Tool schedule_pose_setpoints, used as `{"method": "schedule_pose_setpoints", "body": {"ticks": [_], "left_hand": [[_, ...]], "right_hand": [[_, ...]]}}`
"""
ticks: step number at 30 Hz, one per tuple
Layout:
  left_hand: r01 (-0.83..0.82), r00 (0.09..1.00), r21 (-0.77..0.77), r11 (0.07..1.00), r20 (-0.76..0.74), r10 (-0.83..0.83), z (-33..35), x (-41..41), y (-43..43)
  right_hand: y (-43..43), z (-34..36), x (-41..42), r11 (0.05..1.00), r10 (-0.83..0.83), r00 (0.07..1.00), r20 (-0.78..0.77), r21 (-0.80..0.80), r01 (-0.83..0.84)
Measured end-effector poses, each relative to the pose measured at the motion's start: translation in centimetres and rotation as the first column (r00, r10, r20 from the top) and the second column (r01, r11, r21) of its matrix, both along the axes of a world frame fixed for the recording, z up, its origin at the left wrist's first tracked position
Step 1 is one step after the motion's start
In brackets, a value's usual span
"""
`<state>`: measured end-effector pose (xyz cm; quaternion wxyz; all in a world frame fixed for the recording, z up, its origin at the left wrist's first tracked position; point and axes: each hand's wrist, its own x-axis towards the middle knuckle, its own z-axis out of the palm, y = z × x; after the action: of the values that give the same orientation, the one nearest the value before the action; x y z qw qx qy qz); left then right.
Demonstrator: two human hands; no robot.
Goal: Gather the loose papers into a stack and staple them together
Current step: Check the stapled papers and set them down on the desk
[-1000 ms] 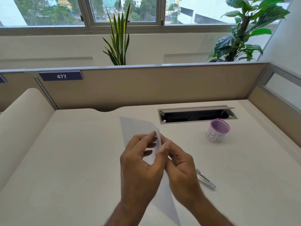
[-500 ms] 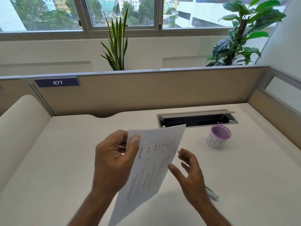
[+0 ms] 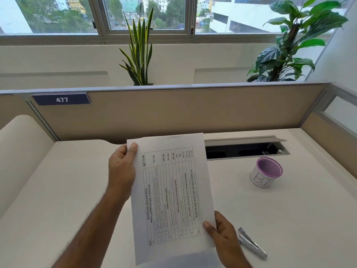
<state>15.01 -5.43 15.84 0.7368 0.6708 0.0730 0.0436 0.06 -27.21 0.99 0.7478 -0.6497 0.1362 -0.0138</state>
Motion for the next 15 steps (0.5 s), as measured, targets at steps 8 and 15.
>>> {"method": "schedule_pose_setpoints", "body": {"ticks": [8, 15], "left_hand": [[0.118, 0.953, 0.255, 0.96, -0.3, -0.037, -10.8, 2.2, 2.6], [0.206, 0.916, 0.348, 0.915, -0.399, -0.054, -18.0, -0.5, 2.8]], "right_hand": [[-0.1, -1.8, 4.1, 0.991, -0.07, 0.994, -0.088, -0.117, 0.059], [0.2, -3.5, 10.7, 0.971, -0.129, 0.974, -0.187, -0.224, 0.086]]}}
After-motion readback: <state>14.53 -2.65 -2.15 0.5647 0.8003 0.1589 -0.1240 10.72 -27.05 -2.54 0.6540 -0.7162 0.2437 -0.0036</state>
